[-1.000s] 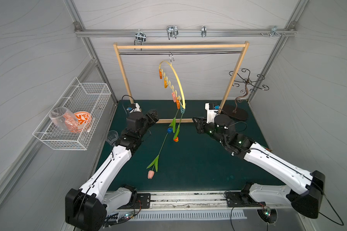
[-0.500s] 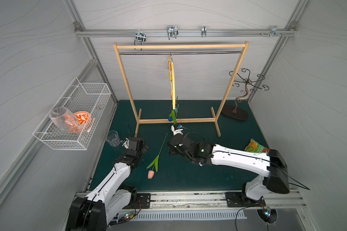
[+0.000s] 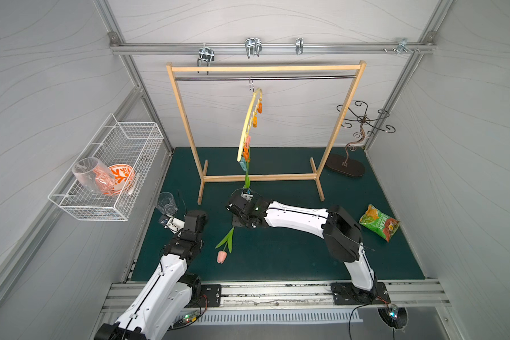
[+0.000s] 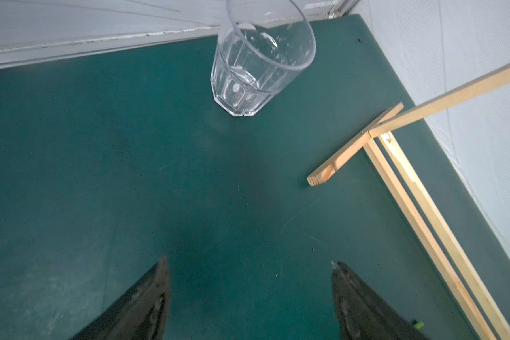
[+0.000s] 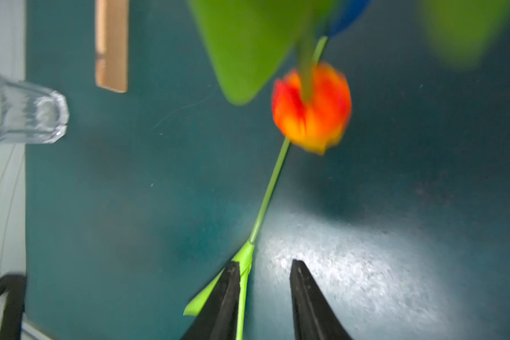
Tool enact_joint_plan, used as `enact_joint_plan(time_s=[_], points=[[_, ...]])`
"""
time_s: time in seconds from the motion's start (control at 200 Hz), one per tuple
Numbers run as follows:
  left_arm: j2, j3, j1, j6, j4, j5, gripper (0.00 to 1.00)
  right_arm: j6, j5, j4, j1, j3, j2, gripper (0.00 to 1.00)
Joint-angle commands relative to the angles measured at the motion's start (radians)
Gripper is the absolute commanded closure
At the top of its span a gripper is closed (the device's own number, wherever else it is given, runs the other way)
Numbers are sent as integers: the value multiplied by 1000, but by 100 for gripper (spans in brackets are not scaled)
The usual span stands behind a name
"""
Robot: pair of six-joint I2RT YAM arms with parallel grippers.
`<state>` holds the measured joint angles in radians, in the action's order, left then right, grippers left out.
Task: Dry the flowers on a clothes hanger
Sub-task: Pick up the flower at the center of the board.
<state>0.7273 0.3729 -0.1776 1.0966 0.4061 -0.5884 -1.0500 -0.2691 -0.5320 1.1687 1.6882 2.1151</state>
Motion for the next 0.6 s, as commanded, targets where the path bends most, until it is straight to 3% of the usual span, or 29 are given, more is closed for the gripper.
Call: enact_joint_plan(time_s=[0.0,0.23,0.595], points=[[-57,-13,4,27,20,-57,14,-57,47,-18,-10,34,59,66],[-149,-61,4,34,4,-86,14,-64,60,-2,-3,123,158,66],[-151,-75,3,31,1,-126,12,-65,35,-86,-11,221,259,67]])
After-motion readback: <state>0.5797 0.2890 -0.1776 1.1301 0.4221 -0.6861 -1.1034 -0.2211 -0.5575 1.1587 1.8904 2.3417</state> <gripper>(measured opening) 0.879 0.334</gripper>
